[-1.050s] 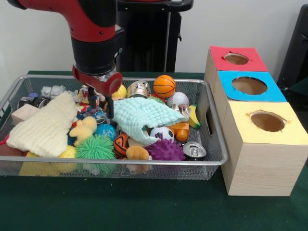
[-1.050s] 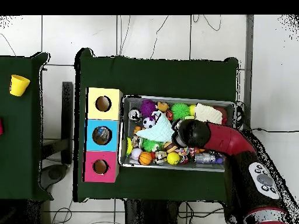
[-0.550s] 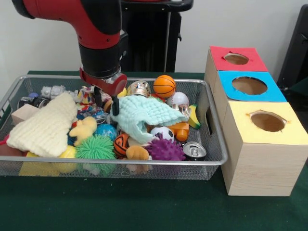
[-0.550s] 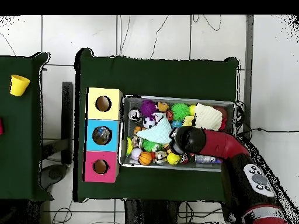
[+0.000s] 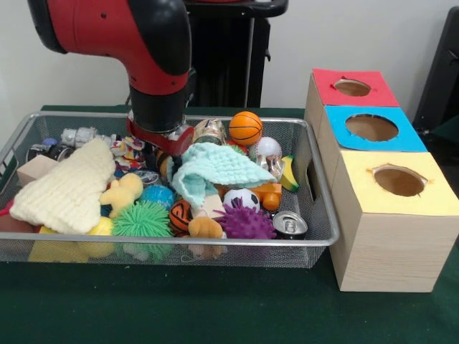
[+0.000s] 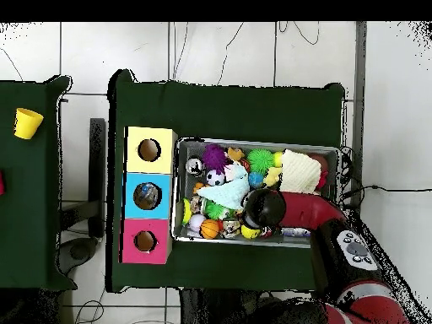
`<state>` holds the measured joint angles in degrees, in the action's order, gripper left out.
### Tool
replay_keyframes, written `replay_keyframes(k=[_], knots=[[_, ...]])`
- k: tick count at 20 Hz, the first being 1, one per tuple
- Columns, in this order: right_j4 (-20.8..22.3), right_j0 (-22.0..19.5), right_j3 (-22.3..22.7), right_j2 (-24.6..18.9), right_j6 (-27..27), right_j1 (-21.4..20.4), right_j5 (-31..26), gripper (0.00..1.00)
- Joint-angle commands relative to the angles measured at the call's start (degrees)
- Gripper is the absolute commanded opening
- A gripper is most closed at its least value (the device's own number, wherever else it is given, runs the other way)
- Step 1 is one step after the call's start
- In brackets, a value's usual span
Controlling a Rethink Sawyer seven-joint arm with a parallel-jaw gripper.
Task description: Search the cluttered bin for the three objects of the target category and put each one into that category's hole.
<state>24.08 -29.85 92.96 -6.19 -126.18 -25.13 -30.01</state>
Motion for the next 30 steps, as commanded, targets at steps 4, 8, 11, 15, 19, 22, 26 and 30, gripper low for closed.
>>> replay_keyframes(k=[4, 8, 11, 15, 19, 22, 26, 30], knots=[[9.8, 3.8, -7.4, 5.1, -0.7, 7.9, 9.0, 1.0], [11.1, 4.7, -8.7, 6.6, -0.7, 7.9, 10.7, 1.0], [10.9, 5.2, -9.2, 6.9, 0.2, 6.3, 8.4, 1.0], [10.4, 6.2, -10.2, 7.4, 1.3, 3.7, 4.8, 1.0], [11.4, 7.7, -14.0, 9.2, 2.2, 3.0, 3.9, 1.0], [13.2, 10.0, -17.1, 12.1, -0.4, 4.2, 7.0, 1.0], [14.7, 12.0, -20.2, 15.0, -3.3, 5.3, 10.2, 1.0], [14.5, 12.6, -20.0, 15.3, -3.3, 3.5, 10.6, 1.0]])
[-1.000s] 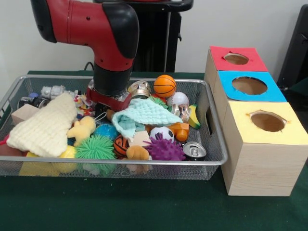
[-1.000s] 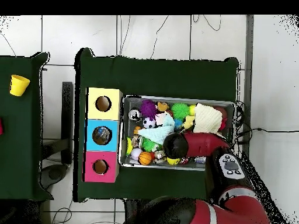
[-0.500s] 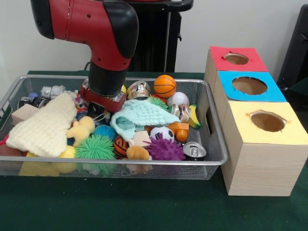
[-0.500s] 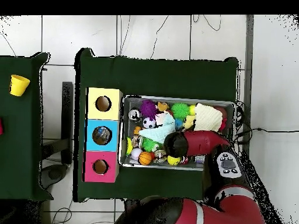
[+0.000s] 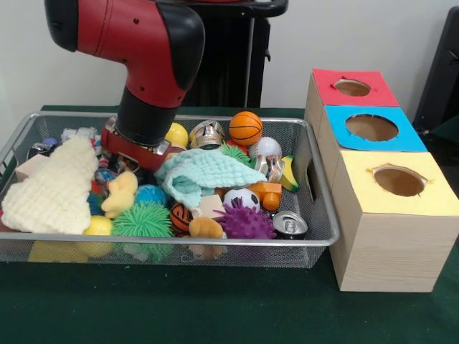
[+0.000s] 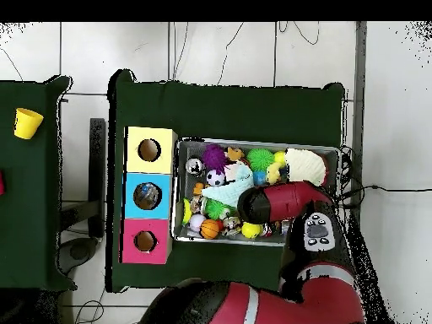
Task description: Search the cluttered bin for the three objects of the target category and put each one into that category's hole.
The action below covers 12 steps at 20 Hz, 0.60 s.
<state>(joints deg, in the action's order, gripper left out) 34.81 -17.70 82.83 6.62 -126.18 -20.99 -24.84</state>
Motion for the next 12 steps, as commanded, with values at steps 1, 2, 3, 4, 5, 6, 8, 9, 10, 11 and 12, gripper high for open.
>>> replay_keyframes(k=[1, 2, 3, 4, 5, 6, 8, 9, 10, 11, 12], knots=[[3.8, 0.9, -9.9, 2.8, -3.1, -1.1, 4.9, 1.0], [3.6, 0.9, -9.8, 2.7, -2.8, -1.5, 4.5, 1.0], [3.2, 1.0, -9.1, 2.6, -2.8, -2.0, 4.1, 1.0], [2.4, 0.6, -8.5, 2.0, -2.2, -2.5, 3.3, 1.0], [1.7, 0.4, -8.0, 1.5, -1.6, -2.9, 2.4, 1.0], [1.0, 0.1, -7.4, 0.9, -0.8, -3.6, 1.3, 1.0], [-0.4, -0.5, -6.2, -0.4, 0.4, -5.0, -0.5, 1.0], [-0.8, -0.8, -5.7, -0.9, 1.0, -5.8, -1.3, 1.0], [-1.2, -1.0, -5.4, -1.4, 1.6, -6.5, -2.1, 1.0], [-1.6, -1.3, -5.1, -1.9, 2.1, -7.1, -2.6, 1.0], [-2.0, -1.5, -4.8, -2.4, 2.6, -7.7, -3.2, 1.0]])
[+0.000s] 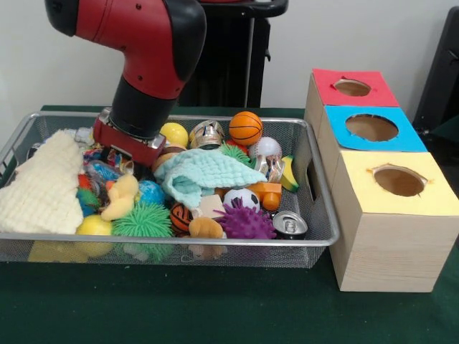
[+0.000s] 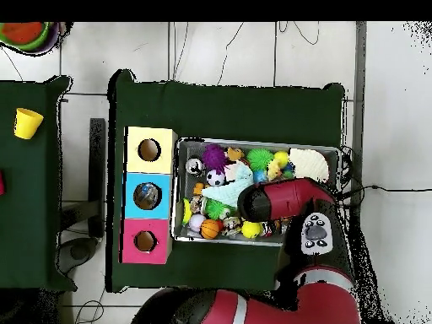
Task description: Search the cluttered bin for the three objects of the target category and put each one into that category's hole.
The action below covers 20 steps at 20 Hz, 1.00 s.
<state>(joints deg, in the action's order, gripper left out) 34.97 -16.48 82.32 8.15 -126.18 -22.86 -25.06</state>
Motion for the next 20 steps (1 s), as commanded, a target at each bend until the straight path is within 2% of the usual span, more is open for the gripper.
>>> replay_keyframes(k=[1, 7, 12, 16, 20], knots=[[-2.8, -3.2, -3.6, -4.4, 2.7, -6.5, -3.2, 1.0], [-4.8, -4.1, -1.8, -6.6, 4.5, -9.6, -5.1, 1.0], [-6.4, -4.6, -0.4, -7.4, 4.1, -10.3, -6.5, 1.0], [-8.6, -5.2, 2.8, -7.8, 2.0, -10.2, -6.6, 1.0], [-9.8, -5.8, 4.1, -8.0, -0.3, -7.8, -3.9, 1.0]])
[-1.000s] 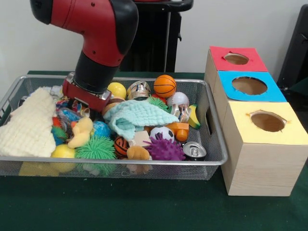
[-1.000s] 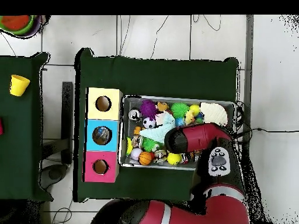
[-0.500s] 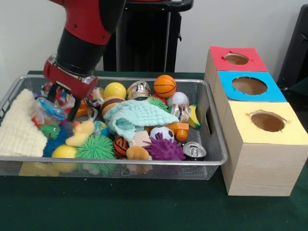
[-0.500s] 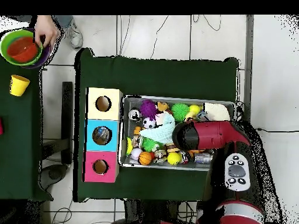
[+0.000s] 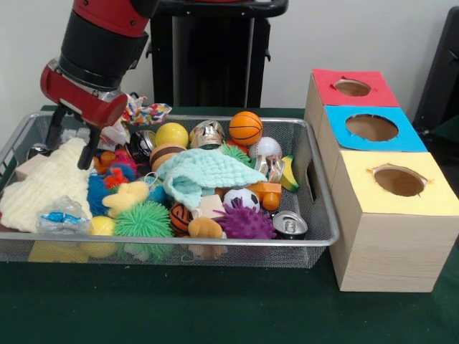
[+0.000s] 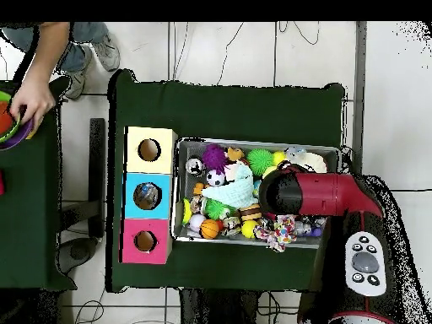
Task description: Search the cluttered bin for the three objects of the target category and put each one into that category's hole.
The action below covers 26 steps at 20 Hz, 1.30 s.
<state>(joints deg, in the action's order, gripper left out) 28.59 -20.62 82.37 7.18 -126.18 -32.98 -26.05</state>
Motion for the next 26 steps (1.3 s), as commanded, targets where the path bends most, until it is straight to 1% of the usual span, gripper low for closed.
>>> replay_keyframes(k=[1, 4, 8, 13, 16, 18, 20, 24, 26], knots=[[-3.5, -1.8, 4.0, -7.0, -0.4, 3.0, -2.2, 1.0], [-4.1, -1.8, 4.5, -7.1, -0.7, 3.5, -1.4, 1.0], [-3.8, -1.8, 3.7, -7.1, -0.7, 4.5, 0.1, 1.0], [-3.2, -5.0, 5.3, -10.5, 0.6, 6.4, 5.5, 1.0], [-2.3, -5.2, 5.2, -10.7, -0.8, 7.3, 8.9, 1.0], [-1.9, -5.0, 5.1, -10.5, -1.6, 7.1, 10.2, 1.0], [-2.1, -5.7, 5.3, -11.3, -1.2, 6.6, 10.7, 1.0], [-3.0, -7.2, 6.9, -13.4, -0.4, 4.4, 10.9, 1.0], [-3.2, -7.9, 6.7, -14.6, 0.1, 3.8, 11.1, 1.0]])
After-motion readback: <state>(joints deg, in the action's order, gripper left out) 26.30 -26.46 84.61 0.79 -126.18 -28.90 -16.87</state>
